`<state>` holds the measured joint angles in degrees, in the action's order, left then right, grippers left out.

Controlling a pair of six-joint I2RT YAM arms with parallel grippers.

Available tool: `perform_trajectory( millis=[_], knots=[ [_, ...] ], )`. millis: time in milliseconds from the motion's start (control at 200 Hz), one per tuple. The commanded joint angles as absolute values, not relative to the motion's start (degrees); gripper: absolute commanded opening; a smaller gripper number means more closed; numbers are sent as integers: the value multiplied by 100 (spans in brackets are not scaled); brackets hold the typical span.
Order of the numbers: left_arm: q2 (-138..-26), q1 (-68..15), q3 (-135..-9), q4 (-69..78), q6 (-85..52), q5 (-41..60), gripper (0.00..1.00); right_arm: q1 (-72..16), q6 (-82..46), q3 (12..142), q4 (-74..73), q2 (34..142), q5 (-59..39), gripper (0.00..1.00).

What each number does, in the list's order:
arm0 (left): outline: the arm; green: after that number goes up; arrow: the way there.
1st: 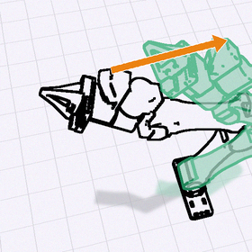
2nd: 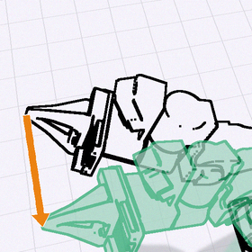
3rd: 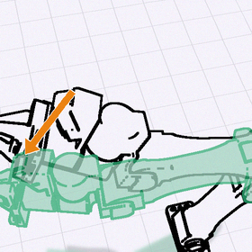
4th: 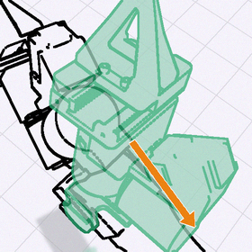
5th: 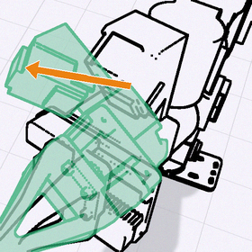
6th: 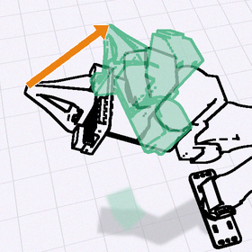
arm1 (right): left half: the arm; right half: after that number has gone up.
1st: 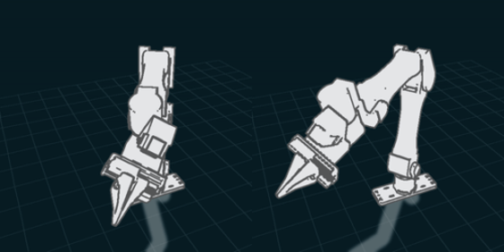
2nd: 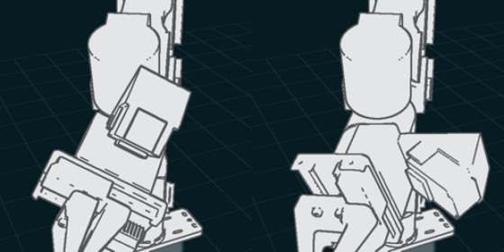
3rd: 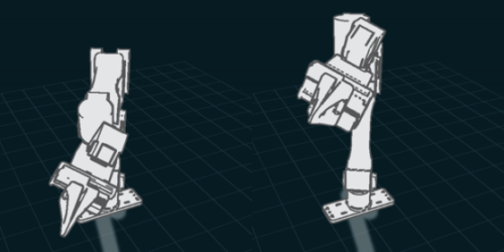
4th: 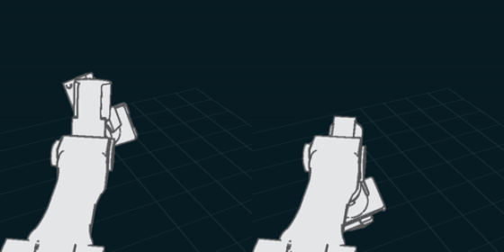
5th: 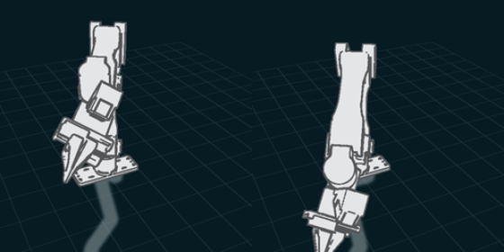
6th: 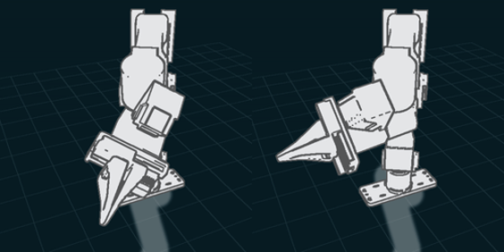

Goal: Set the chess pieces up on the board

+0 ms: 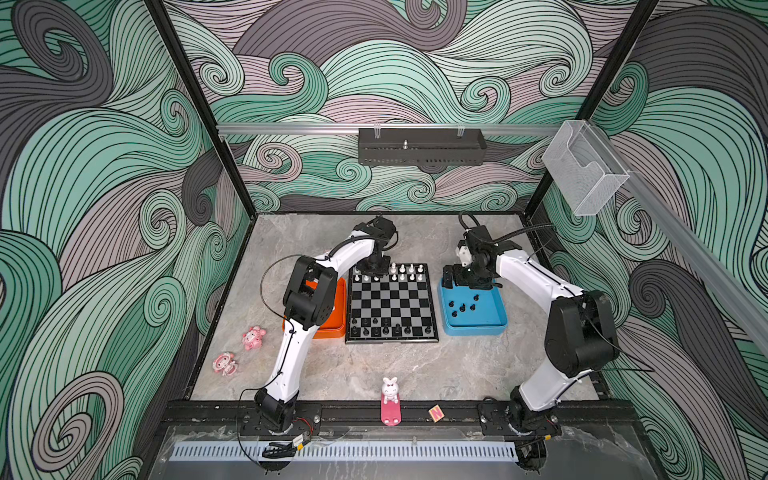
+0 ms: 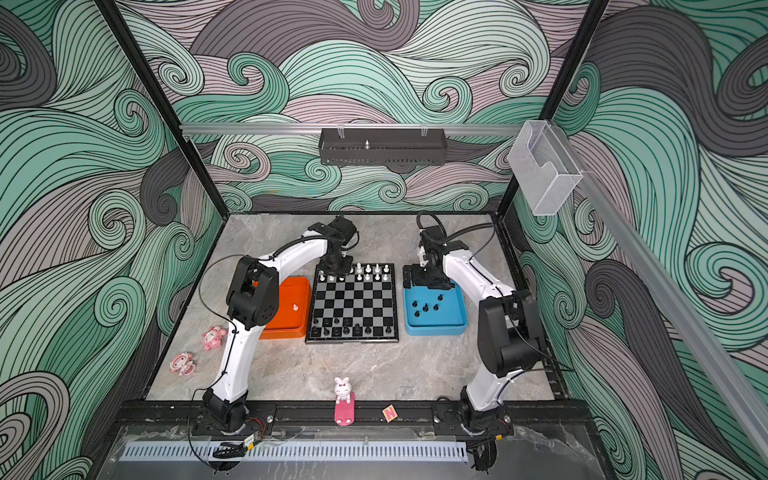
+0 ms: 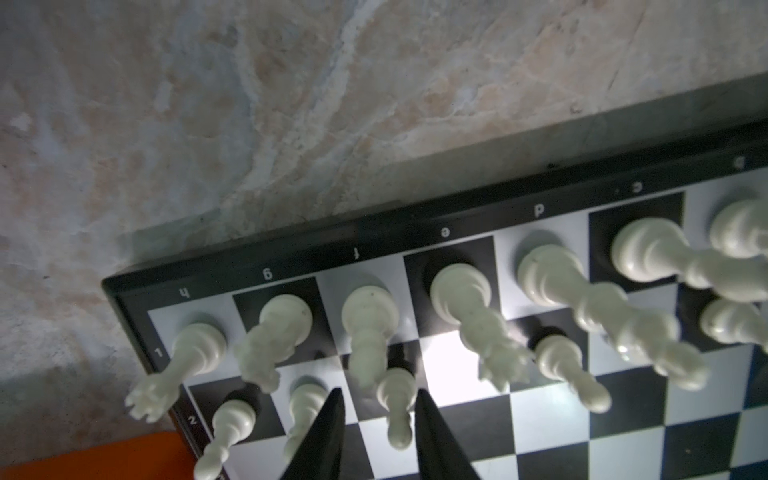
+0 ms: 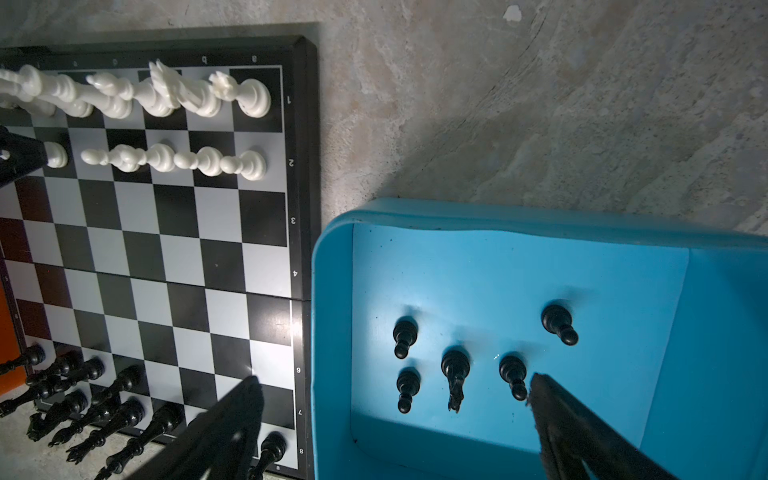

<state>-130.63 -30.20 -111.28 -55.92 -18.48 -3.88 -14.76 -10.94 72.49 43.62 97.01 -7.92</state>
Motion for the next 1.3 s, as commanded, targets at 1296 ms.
perform_trajectory(
  millis=[1296],
  knots=[
    [-12795, -3067, -11329, -5824, -1869, -168, 35, -1442, -1072, 7216, 4447, 9616, -786, 100]
  ],
)
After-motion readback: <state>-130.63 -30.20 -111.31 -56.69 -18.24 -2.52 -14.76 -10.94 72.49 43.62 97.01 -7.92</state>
